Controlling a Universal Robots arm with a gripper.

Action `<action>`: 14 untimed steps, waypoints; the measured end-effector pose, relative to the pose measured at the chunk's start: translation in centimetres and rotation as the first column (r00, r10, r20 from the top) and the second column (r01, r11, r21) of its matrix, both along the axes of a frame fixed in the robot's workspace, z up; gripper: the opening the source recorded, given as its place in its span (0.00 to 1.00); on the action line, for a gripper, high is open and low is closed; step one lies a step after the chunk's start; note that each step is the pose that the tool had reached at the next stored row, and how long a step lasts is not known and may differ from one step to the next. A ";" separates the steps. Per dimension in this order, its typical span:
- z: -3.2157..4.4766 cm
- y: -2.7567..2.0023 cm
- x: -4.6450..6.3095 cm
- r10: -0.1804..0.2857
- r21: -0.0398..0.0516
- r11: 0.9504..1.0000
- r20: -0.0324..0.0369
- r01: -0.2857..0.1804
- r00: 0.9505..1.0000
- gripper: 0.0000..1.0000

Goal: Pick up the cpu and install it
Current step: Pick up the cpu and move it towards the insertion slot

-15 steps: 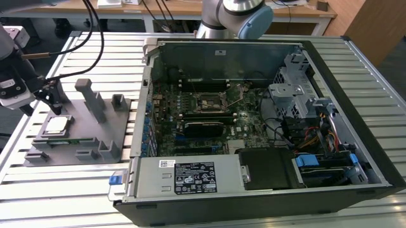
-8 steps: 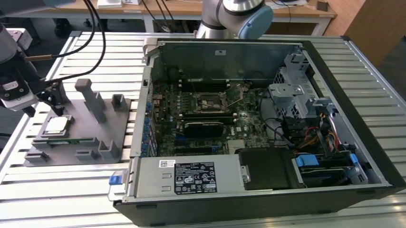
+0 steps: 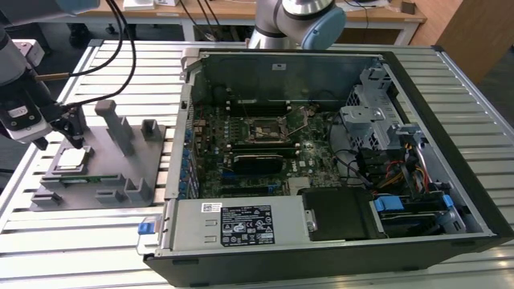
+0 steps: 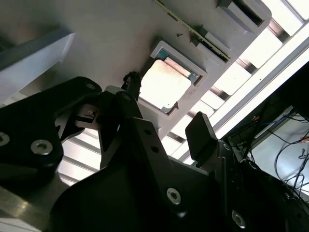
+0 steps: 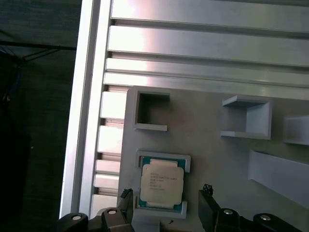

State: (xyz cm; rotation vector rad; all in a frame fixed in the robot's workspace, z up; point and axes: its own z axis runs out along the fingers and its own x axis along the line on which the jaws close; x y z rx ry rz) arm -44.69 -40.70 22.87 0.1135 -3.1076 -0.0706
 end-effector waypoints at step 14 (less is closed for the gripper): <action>-1.25 0.00 0.1 0.000 0.000 1.000 0.000 0.000 1.000 0.64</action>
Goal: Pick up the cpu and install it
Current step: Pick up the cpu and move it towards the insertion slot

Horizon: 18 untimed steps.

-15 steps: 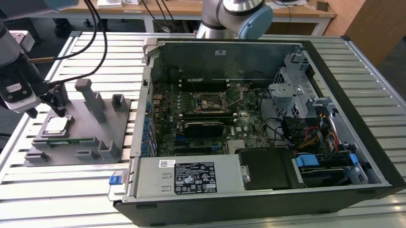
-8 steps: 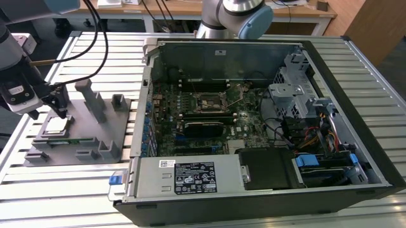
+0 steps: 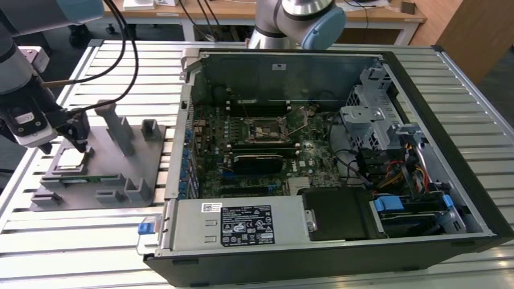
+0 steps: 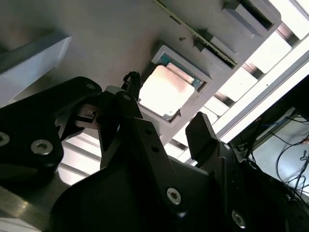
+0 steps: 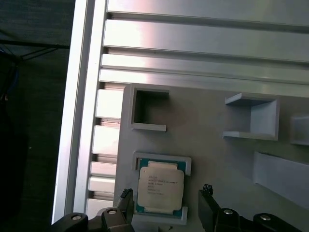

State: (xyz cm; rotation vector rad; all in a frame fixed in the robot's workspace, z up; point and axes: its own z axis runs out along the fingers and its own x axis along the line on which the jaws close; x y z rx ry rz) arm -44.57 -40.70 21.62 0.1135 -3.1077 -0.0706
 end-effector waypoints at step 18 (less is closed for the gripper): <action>-1.51 0.25 -0.1 -0.003 0.000 1.000 0.004 0.003 1.000 0.64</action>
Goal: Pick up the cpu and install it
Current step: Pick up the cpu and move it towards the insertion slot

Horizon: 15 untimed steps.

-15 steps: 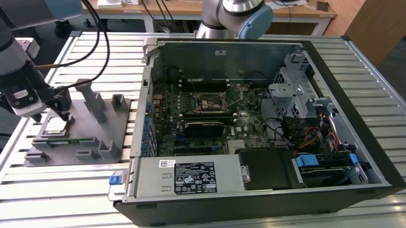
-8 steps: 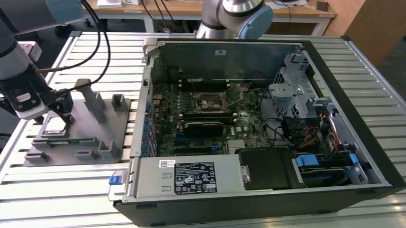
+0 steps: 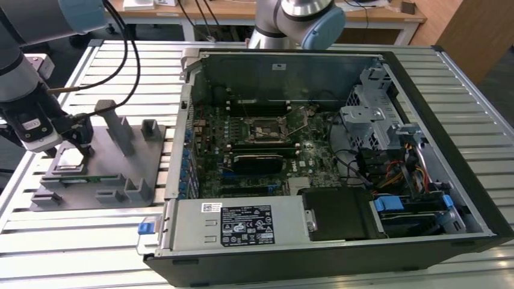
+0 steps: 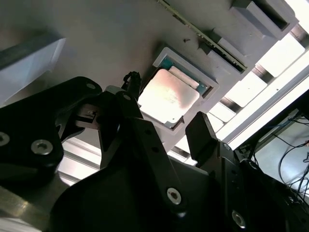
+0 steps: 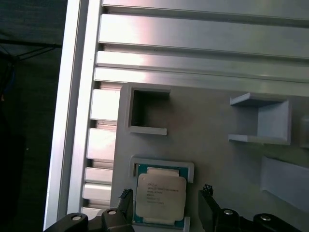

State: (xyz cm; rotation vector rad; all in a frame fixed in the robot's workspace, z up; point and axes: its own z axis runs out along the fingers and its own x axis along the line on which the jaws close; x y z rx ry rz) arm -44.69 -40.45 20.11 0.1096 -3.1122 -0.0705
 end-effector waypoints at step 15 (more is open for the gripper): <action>-0.92 -0.03 -0.4 -0.015 0.001 1.000 0.001 0.015 1.000 0.72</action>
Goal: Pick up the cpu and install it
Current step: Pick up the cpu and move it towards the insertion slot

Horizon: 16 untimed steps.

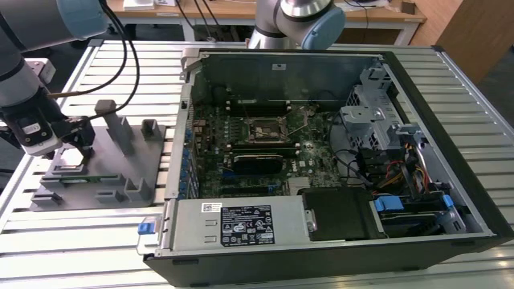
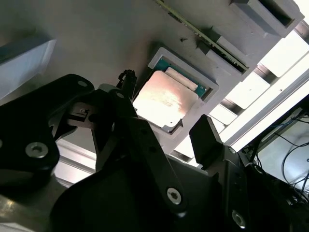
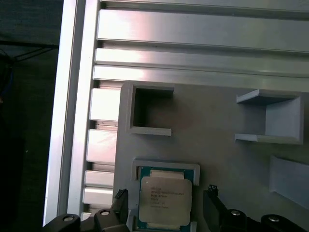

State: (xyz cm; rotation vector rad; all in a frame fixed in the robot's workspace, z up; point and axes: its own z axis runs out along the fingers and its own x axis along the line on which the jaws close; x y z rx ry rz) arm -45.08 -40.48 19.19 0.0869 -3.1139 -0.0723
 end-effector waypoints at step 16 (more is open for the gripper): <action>-0.75 -0.47 -0.1 0.000 0.012 1.000 0.001 0.000 1.000 0.63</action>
